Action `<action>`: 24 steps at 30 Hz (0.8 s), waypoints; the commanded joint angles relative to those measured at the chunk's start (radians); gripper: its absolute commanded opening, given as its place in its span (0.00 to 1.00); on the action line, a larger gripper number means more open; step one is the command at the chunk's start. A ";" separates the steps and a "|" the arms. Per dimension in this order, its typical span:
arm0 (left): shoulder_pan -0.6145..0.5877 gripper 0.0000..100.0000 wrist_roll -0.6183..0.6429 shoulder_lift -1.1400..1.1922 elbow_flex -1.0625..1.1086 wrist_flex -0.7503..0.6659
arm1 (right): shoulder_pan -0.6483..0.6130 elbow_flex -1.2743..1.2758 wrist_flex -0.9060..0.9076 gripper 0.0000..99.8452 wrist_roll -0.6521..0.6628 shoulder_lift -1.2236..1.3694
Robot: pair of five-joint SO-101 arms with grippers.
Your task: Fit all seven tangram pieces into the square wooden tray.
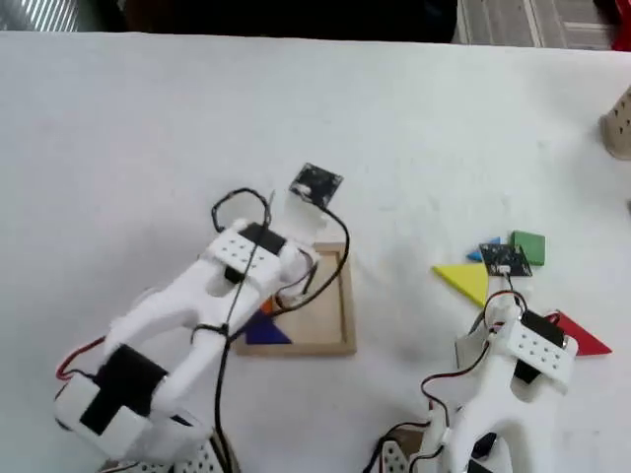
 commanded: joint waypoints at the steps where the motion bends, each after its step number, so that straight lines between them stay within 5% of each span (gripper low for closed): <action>1: 0.039 0.02 0.002 -0.105 -0.002 0.008 | -0.030 -0.005 -0.012 0.02 0.011 -0.021; 9: 0.202 0.02 -0.002 -0.113 0.137 0.000 | -0.030 -0.005 -0.012 0.02 0.011 -0.021; 24: 0.033 0.02 -0.002 -0.113 0.164 0.002 | -0.030 -0.005 -0.012 0.02 0.011 -0.019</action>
